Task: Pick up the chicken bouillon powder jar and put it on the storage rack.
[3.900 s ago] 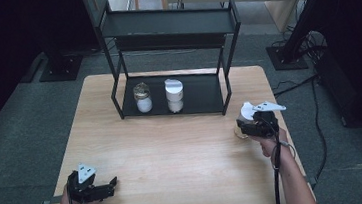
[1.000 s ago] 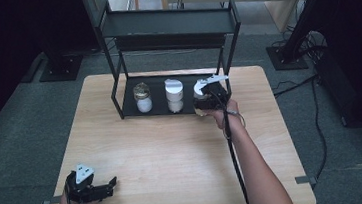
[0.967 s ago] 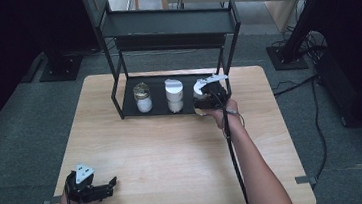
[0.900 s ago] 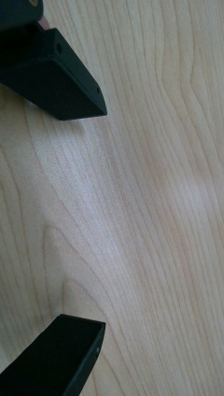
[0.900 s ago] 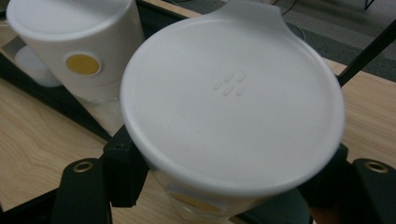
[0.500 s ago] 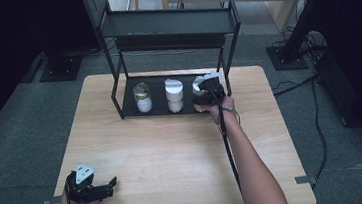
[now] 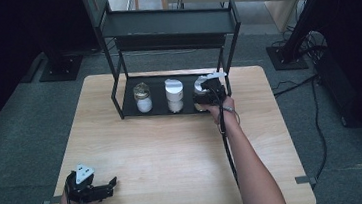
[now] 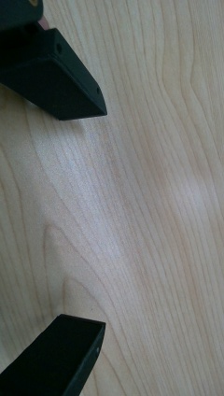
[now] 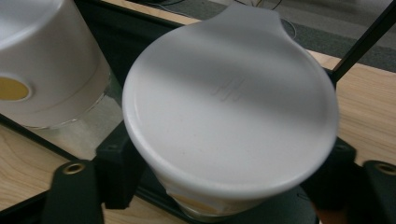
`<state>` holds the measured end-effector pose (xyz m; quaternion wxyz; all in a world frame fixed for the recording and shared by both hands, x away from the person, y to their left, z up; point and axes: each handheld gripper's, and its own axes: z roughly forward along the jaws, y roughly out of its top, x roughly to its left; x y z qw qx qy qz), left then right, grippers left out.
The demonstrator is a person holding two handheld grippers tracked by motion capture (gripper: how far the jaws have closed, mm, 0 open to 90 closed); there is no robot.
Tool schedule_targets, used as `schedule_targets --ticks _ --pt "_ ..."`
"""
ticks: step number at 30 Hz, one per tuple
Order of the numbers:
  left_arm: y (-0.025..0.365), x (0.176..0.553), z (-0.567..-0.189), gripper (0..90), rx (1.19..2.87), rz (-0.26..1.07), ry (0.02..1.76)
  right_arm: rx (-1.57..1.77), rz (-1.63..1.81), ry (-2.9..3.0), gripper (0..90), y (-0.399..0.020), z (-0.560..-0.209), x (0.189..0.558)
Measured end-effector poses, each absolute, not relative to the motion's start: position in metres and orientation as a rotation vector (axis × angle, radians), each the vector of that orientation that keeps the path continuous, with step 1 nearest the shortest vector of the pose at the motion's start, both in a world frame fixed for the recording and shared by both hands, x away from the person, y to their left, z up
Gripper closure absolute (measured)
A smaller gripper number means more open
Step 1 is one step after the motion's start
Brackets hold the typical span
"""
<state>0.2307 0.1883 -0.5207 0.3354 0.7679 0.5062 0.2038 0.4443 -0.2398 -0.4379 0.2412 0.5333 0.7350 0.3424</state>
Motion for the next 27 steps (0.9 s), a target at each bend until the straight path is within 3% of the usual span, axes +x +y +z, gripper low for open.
schedule_targets --ticks 17,27 --pt "0.188 0.231 -0.521 0.3 2.005 0.532 1.32 1.381 1.027 2.045 11.9 -0.244 -0.453 0.417" --pt "0.188 0.231 -0.521 0.3 2.008 0.534 1.318 1.271 1.046 2.14 10.0 -0.245 -0.473 0.392"
